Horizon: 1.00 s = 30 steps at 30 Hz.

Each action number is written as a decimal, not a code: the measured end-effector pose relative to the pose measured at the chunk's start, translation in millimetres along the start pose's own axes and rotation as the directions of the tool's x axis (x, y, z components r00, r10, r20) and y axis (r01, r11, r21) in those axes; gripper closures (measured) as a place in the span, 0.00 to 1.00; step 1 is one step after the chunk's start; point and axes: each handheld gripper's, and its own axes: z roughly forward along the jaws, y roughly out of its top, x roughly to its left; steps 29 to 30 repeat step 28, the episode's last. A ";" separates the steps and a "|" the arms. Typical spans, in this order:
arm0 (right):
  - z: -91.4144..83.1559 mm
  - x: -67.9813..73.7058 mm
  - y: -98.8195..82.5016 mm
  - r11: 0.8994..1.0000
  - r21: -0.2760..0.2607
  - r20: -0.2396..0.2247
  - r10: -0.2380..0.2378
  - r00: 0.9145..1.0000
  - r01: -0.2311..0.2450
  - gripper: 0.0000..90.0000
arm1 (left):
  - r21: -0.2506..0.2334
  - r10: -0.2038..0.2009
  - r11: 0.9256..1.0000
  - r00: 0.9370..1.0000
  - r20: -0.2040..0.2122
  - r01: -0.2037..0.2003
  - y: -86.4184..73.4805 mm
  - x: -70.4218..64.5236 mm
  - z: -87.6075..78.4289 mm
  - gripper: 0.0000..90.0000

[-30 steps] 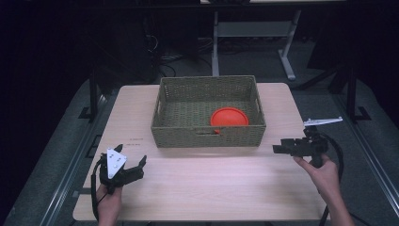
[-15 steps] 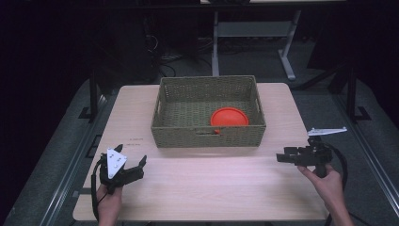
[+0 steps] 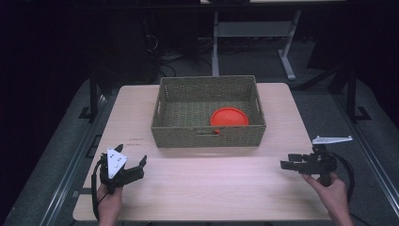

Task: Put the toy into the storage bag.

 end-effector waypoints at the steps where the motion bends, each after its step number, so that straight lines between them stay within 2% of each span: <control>1: 0.1 -0.2 -2.4 1.000 0.000 -0.004 0.007 1.000 -0.007 0.32 | -0.001 0.000 1.000 1.000 0.000 0.000 0.0 -0.2 0.1 0.14; 11: 2.6 0.4 -27.0 1.000 -0.016 -0.017 0.022 1.000 -0.022 0.31 | 0.001 -0.003 1.000 1.000 0.001 0.003 -0.2 -0.1 0.3 0.14; 21: 2.8 8.5 -37.4 1.000 -0.016 -0.035 0.001 0.999 -0.002 0.30 | 0.001 -0.005 1.000 1.000 0.001 0.005 -0.2 -0.6 0.9 0.14; 25: 2.4 10.2 -44.2 0.999 -0.041 -0.043 0.010 0.999 -0.012 0.30 | 0.002 -0.005 1.000 1.000 0.002 0.005 -0.1 -0.2 1.0 0.14; 28: -0.3 10.6 -51.6 0.996 -0.085 -0.059 0.026 0.998 -0.031 0.30 | 0.000 -0.006 1.000 1.000 0.005 0.006 0.1 -0.1 1.9 0.14; 30: -0.3 10.6 -51.6 0.996 -0.085 -0.059 0.026 0.998 -0.031 0.30 | 0.000 -0.006 1.000 1.000 0.005 0.006 0.1 -0.1 1.9 0.14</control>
